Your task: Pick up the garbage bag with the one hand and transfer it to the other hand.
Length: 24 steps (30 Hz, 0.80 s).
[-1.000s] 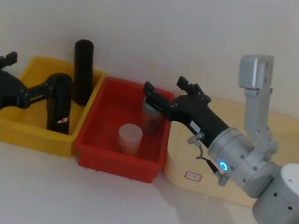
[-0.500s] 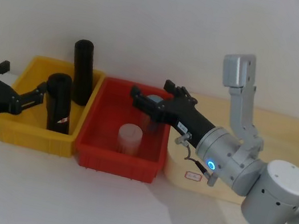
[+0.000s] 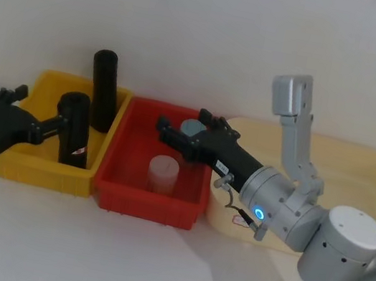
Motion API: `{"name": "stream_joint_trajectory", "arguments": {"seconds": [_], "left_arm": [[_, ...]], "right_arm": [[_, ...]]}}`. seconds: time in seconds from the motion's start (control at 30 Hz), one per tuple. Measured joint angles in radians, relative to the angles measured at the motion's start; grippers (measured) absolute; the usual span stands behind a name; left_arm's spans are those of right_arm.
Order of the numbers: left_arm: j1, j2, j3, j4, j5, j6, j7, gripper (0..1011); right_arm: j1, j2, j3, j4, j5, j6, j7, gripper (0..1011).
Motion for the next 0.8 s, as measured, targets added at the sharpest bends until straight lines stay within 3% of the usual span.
{"name": "stream_joint_trajectory", "arguments": {"seconds": [0.8], "left_arm": [[-0.142, -0.095, 0.064, 0.188, -0.019, 0.034, -0.012, 1001]], "right_arm": [[0.028, -0.008, -0.029, 0.042, 0.033, -0.008, 0.028, 1001]]}}
